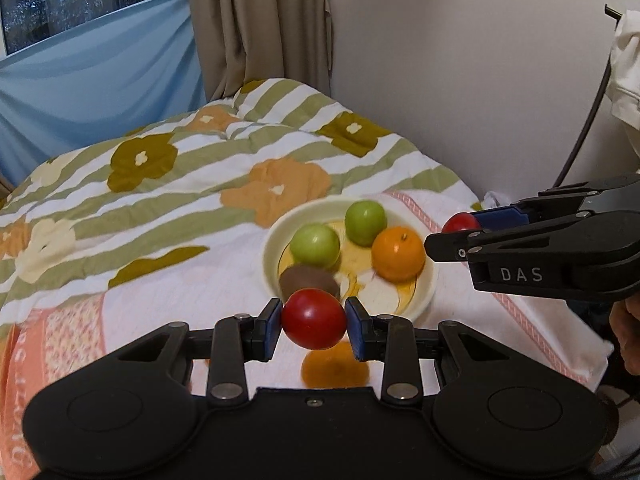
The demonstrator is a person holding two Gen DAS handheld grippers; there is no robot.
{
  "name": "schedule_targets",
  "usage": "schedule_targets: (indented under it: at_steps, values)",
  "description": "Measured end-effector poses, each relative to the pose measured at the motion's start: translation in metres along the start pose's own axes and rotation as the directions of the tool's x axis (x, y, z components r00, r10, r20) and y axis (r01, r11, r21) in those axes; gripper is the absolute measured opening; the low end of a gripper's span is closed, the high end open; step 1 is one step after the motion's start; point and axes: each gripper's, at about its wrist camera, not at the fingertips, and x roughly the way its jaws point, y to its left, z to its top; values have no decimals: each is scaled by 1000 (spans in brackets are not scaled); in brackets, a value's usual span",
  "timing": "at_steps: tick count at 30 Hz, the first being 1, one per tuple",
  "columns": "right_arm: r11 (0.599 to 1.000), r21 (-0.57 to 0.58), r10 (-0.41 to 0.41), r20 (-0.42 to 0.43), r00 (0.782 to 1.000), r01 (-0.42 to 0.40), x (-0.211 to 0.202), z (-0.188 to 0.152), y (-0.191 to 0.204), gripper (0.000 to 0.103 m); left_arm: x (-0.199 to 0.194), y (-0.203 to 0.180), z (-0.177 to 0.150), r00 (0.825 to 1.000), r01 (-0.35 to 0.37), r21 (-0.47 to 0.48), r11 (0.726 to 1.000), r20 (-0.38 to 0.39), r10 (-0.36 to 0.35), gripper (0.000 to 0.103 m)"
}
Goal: Organize fruits
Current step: 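Carry both red cherry tomatoes up and over to the duck bowl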
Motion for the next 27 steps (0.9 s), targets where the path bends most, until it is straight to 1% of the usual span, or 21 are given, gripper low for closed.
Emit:
schedule_targets:
  at_steps: [10,19,25,26,27]
  values:
    - [997,-47,53,-15,998,-54,42,30,-40,50,57,-16,34,1000,-19,-34,999,-15,18,37]
    - [994,-53,90,-48,995,-92,86,36,-68,50,112,-29,40,997,-44,-30,999,-64,42,37]
    - [994,-35,98,-68,993,-101,104,35,-81,50,135,-34,45,995,-57,-28,998,-85,54,38]
    - [994,-34,99,-71,993,-102,106,35,-83,50,136,-35,46,995,-61,-28,998,-82,59,42]
    - [994,-34,100,-73,992,-103,107,35,-84,50,135,-36,46,995,-64,-29,998,-77,61,56]
